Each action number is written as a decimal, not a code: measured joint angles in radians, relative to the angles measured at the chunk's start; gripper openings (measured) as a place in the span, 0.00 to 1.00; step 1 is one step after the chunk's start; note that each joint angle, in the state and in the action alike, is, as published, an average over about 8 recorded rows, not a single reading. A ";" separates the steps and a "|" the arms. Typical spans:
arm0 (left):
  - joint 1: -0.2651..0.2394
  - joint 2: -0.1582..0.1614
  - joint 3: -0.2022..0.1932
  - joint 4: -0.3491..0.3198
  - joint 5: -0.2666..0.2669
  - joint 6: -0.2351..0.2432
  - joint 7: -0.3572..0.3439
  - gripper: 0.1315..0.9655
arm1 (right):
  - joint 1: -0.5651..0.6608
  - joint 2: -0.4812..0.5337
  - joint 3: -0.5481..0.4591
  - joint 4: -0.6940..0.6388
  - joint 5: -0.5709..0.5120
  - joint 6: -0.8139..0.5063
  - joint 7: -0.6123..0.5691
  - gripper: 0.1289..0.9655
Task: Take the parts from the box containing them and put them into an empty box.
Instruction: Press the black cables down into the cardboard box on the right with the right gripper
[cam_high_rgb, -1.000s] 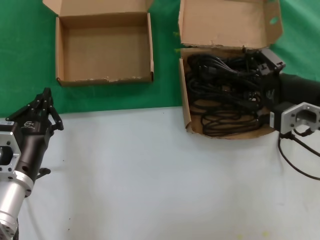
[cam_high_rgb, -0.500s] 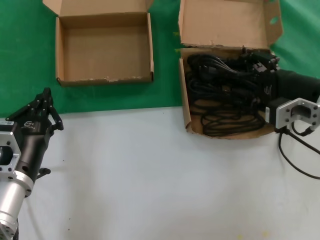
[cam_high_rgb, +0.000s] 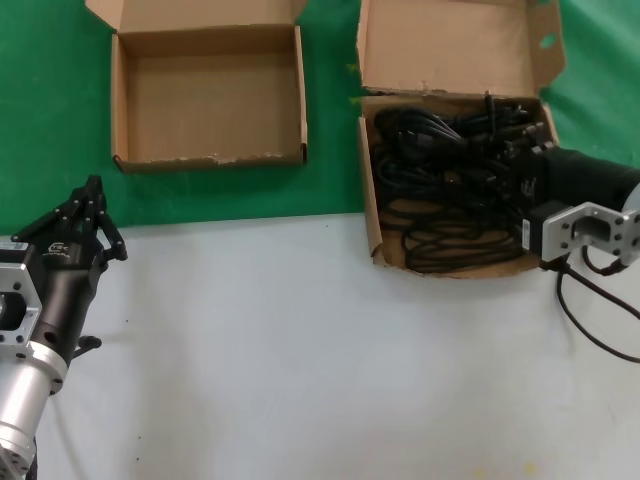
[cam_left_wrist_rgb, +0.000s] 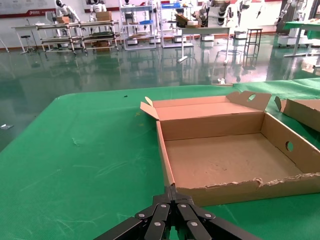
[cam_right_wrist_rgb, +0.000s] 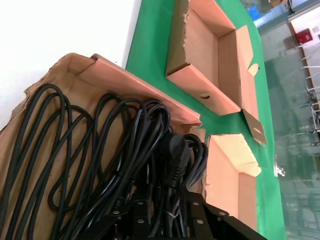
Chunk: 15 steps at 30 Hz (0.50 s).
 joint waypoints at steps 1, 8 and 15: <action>0.000 0.000 0.000 0.000 0.000 0.000 0.000 0.02 | 0.001 -0.001 -0.002 -0.004 0.001 0.001 -0.001 0.24; 0.000 0.000 0.000 0.000 0.000 0.000 0.000 0.02 | 0.009 -0.008 -0.011 -0.028 0.005 0.006 -0.008 0.15; 0.000 0.000 0.000 0.000 0.000 0.000 0.000 0.02 | 0.015 -0.007 -0.013 -0.027 0.002 0.013 -0.003 0.08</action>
